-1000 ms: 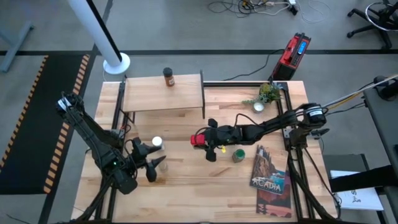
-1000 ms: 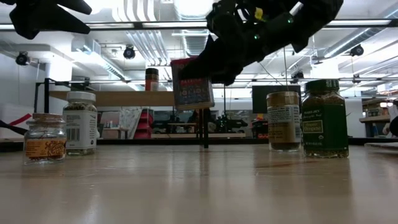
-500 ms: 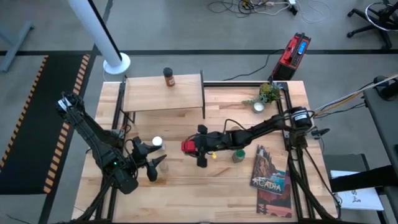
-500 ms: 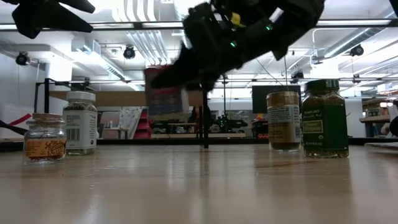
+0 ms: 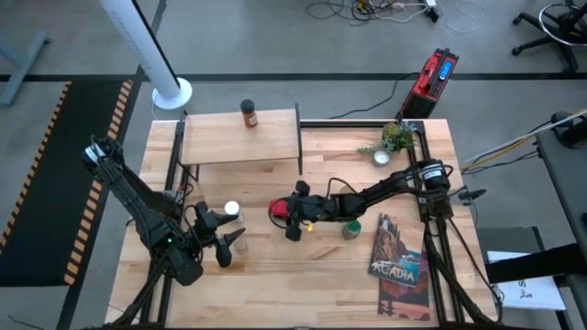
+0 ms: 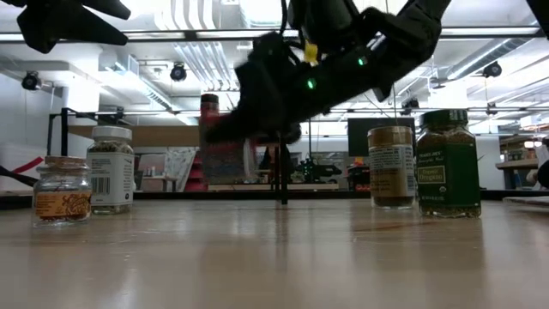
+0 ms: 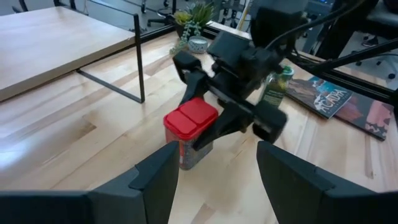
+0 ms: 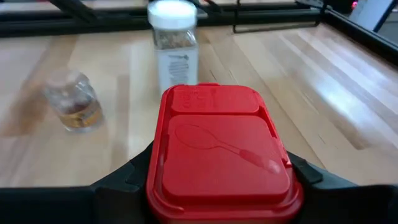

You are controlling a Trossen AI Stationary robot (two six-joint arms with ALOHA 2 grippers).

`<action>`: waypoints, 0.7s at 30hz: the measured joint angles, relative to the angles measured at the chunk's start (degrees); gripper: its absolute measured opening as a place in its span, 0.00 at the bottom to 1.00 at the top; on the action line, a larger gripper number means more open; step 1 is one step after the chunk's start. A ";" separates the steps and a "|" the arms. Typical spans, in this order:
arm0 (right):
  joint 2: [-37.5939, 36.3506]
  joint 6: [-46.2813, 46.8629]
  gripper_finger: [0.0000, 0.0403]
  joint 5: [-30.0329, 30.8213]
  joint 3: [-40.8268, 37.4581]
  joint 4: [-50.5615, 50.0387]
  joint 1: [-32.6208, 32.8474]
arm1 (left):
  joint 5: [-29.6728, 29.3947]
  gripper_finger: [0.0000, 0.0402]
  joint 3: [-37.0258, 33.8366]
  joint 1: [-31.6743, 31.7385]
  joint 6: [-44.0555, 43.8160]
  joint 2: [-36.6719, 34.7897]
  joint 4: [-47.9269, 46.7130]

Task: Shelf spices
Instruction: Remove the red seasoning can from the shelf

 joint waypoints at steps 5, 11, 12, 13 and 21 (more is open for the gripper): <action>0.54 0.44 0.46 0.19 -0.44 -0.02 -0.10 | 0.09 0.51 0.00 0.02 0.01 0.01 0.26; 0.09 0.48 0.45 1.11 -1.74 0.01 -0.24 | 0.10 0.51 0.00 0.02 0.04 0.02 0.34; 0.16 0.48 0.45 1.08 -2.11 -0.13 -0.39 | 0.09 0.51 0.00 0.02 0.04 0.00 0.34; 0.28 0.53 0.45 1.08 -2.36 -0.28 -0.55 | 0.10 0.51 0.00 0.02 0.06 0.00 0.35; 0.39 3.07 0.48 1.14 -3.02 -2.67 -2.18 | 0.11 0.51 0.00 0.02 0.24 0.02 0.44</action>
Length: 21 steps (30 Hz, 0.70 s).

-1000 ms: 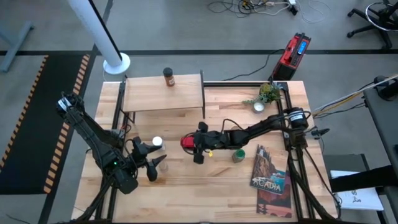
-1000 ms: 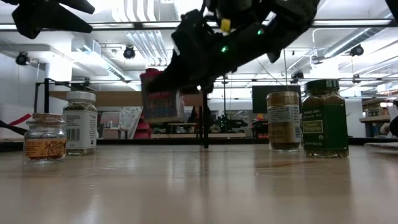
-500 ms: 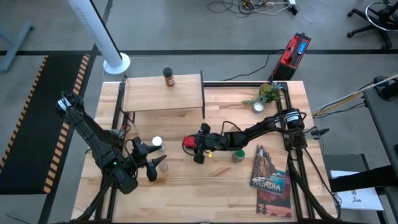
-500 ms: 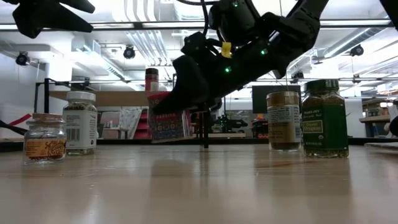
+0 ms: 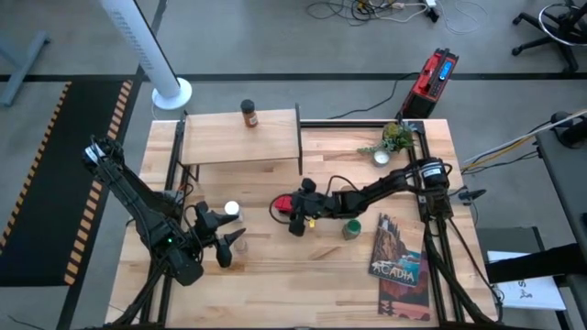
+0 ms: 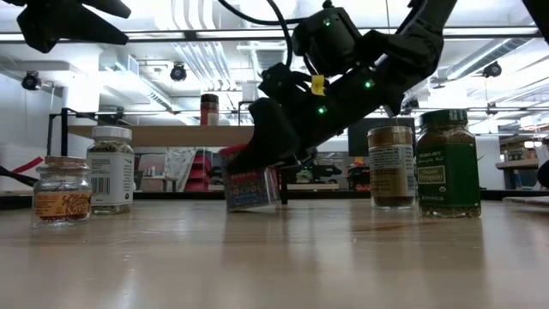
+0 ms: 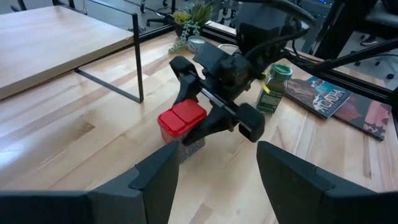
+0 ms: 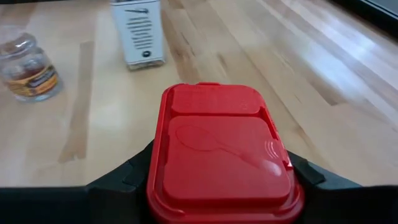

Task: Shelf spices
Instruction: Remove the red seasoning can from the shelf

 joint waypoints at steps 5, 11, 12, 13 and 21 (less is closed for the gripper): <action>-0.04 0.36 0.49 0.16 0.00 -0.81 -0.13 | 0.02 0.51 0.00 0.00 0.00 0.00 0.23; -1.87 -0.89 0.50 -0.13 -0.04 -4.49 -0.19 | 0.13 0.51 0.00 0.00 0.00 0.00 0.57; -2.53 -0.93 0.50 -0.15 -0.06 -5.57 -0.21 | 0.16 0.51 0.00 0.00 0.00 0.00 0.58; -3.13 -1.03 0.50 -0.14 -0.07 -6.95 -0.21 | 0.28 0.51 0.00 0.00 0.00 0.00 0.60; -5.74 -2.54 0.52 -0.30 -0.20 -10.81 -0.32 | 0.79 0.51 0.00 0.00 0.20 -0.01 0.74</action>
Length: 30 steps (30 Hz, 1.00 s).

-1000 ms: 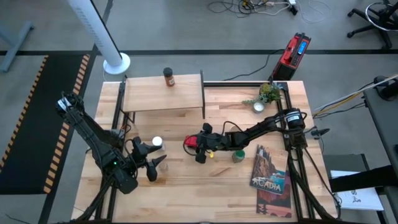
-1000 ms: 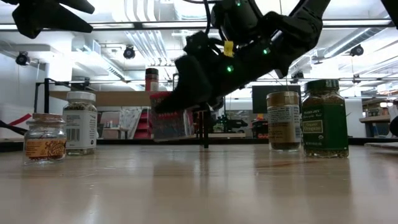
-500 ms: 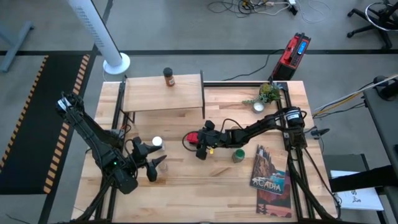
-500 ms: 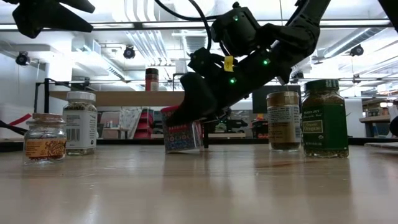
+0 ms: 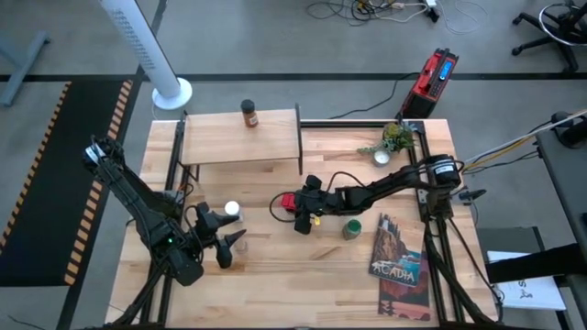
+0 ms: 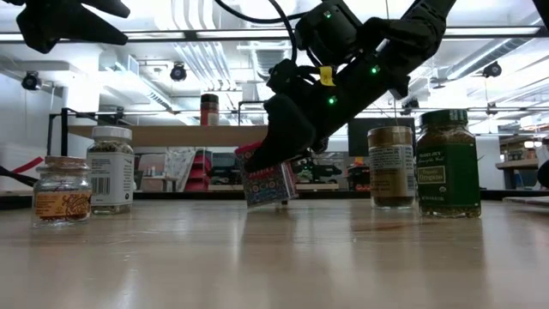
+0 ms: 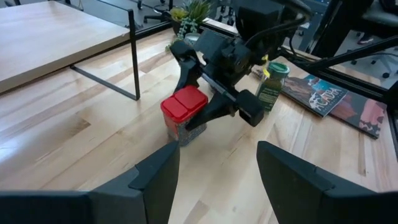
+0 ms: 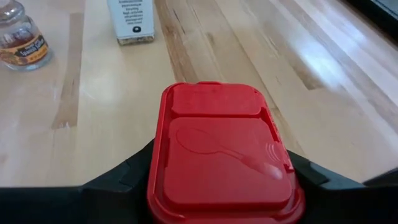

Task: Shelf spices
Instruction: Remove the red seasoning can from the shelf, then remove the black seasoning bottle from the shelf

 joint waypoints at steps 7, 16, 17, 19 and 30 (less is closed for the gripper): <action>-0.38 -0.10 0.67 -0.05 0.02 -0.65 -0.07 | 0.24 0.51 0.00 0.02 0.00 0.01 0.49; -4.25 -1.01 0.82 -0.05 0.02 -2.55 0.00 | 0.24 0.51 0.00 0.02 0.00 0.01 0.71; -4.90 -1.37 0.83 -0.03 0.02 -2.88 0.00 | 0.24 0.51 0.00 0.00 0.00 0.00 0.68; -6.83 -1.82 0.83 -0.02 0.02 -4.32 0.00 | 0.26 0.51 0.00 0.02 0.00 -0.01 0.75; -17.20 -2.85 0.80 -0.31 0.02 -8.85 1.26 | 4.30 0.51 0.01 5.15 5.80 -1.30 1.06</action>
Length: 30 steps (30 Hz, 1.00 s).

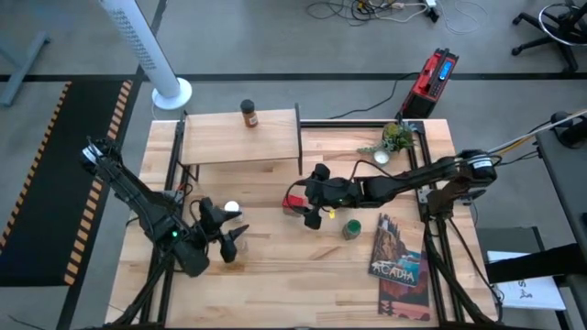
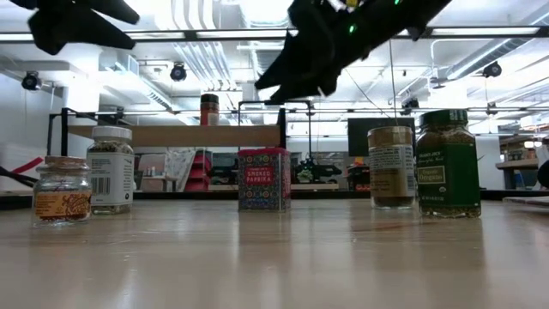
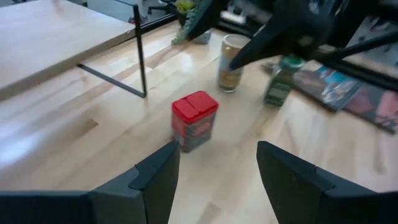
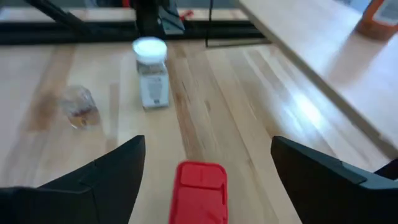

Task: Shelf spices
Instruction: Remove the black seasoning bottle from the shelf

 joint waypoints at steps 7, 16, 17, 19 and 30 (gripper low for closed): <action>-4.51 -0.26 0.77 -0.02 0.00 -3.41 1.38 | 4.82 0.51 -0.01 8.86 13.93 -6.54 -0.09; -5.04 -0.26 0.72 0.02 0.00 -4.68 6.03 | 6.00 0.51 0.02 21.52 26.10 -17.09 2.47; -4.97 -0.26 0.72 0.09 0.00 -4.67 6.45 | 6.39 0.52 0.02 22.73 27.91 -17.29 3.34; -4.90 -0.31 0.70 0.34 -0.01 -4.83 6.95 | 6.49 0.54 0.02 25.07 32.37 -16.99 5.86; -4.88 -1.95 0.69 0.56 -1.13 -4.23 7.48 | 5.71 0.64 0.04 45.55 49.17 -11.65 14.60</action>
